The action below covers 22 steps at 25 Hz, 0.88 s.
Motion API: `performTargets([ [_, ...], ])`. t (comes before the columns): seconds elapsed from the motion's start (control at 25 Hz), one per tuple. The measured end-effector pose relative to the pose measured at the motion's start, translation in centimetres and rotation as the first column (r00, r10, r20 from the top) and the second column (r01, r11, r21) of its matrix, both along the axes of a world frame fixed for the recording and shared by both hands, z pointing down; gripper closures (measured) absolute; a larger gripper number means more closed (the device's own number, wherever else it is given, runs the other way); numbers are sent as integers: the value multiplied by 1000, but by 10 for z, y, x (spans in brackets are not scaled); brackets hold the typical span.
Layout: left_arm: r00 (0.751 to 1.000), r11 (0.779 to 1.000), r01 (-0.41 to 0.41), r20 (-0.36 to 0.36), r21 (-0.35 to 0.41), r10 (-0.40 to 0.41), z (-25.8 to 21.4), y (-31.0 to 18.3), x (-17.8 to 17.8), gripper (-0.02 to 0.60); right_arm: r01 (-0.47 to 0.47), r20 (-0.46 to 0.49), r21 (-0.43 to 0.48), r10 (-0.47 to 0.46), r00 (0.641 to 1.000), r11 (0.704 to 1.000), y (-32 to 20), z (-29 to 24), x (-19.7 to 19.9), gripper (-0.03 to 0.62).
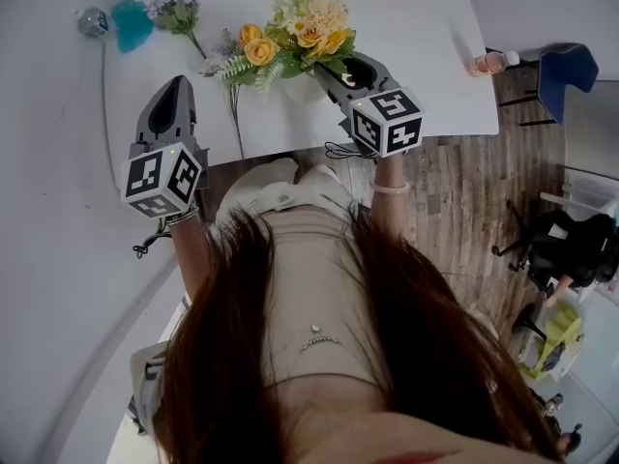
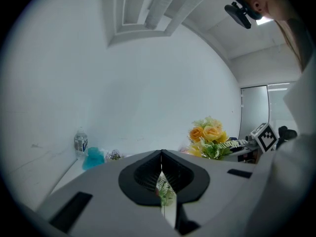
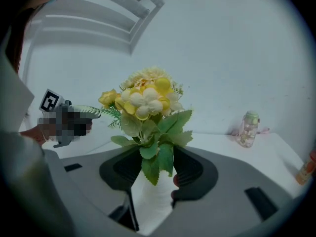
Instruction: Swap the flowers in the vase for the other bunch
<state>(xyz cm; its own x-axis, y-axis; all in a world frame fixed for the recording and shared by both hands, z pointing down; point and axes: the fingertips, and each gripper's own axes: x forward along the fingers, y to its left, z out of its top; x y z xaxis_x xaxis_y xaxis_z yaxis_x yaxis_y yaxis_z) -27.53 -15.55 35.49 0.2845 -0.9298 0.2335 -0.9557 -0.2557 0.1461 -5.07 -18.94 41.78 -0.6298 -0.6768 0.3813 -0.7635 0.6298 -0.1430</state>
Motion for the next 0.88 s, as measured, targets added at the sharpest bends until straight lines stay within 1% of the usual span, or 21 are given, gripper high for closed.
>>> performTargets([
  [0.28, 998, 998, -62, -22, 5, 62, 3, -12, 6, 577, -59, -4, -23, 59, 998, 998, 4, 0, 9, 408],
  [0.56, 992, 993, -119, -39, 7, 119, 10, -23, 12, 577, -106, -14, -27, 105, 994, 994, 9, 4, 13, 408],
  [0.68, 992, 992, -123, -39, 11, 124, 10, -25, 15, 577, -108, -17, -30, 107, 994, 994, 10, 5, 14, 408],
  [0.88, 993, 993, -112, -43, 18, 113, 6, -22, 24, 576, -80, -31, -56, 79, 996, 995, 14, 8, 19, 396],
])
